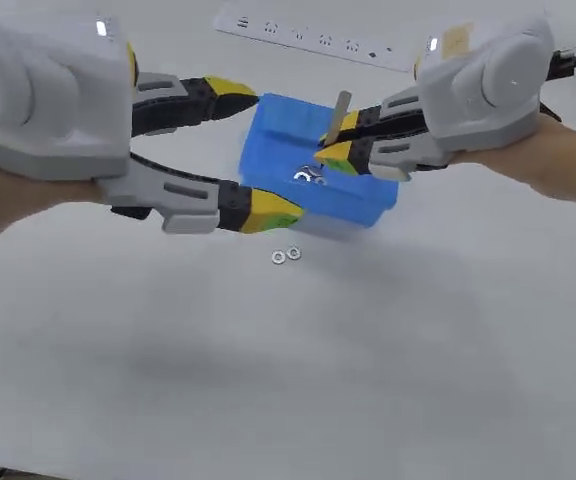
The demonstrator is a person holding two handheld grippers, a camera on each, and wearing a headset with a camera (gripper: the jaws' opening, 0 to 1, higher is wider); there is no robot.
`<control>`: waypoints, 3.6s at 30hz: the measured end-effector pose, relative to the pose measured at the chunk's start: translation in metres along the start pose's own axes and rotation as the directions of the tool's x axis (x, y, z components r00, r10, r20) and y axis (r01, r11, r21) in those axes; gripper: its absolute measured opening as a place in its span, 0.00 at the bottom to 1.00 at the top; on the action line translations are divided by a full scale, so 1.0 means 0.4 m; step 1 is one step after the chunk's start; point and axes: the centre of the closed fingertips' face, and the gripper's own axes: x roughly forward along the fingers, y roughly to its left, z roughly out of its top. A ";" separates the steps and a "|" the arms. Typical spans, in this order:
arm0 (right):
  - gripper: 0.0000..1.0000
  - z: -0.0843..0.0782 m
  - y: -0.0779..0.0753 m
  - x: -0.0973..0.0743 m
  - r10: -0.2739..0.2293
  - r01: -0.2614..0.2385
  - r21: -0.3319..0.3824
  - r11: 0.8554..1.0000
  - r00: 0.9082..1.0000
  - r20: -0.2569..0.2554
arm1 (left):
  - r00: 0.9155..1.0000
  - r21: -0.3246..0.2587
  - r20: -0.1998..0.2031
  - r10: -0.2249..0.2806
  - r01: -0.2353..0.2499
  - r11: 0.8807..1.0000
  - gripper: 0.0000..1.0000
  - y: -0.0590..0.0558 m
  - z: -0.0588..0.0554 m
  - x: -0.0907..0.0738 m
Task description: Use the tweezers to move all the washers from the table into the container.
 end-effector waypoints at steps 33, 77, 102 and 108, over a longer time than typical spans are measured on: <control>0.08 -0.002 0.029 -0.010 0.031 -0.032 -0.050 0.998 0.999 -0.022 | 0.990 0.157 -0.039 -0.135 0.140 0.978 0.07 0.023 0.045 0.097; 0.82 -0.043 0.167 -0.149 -0.147 0.124 0.174 0.977 0.981 0.129 | 1.000 0.168 -0.021 -0.002 0.005 0.986 0.05 -0.092 0.003 -0.055; 1.00 -0.093 0.256 -0.125 -0.052 -0.007 0.356 0.934 0.987 0.154 | 1.000 0.063 -0.016 -0.022 0.023 0.998 0.05 -0.115 -0.071 -0.032; 1.00 -0.095 0.274 -0.125 -0.022 -0.036 0.357 0.933 0.987 0.157 | 0.999 0.063 0.008 -0.039 0.038 0.997 0.05 -0.123 -0.054 -0.015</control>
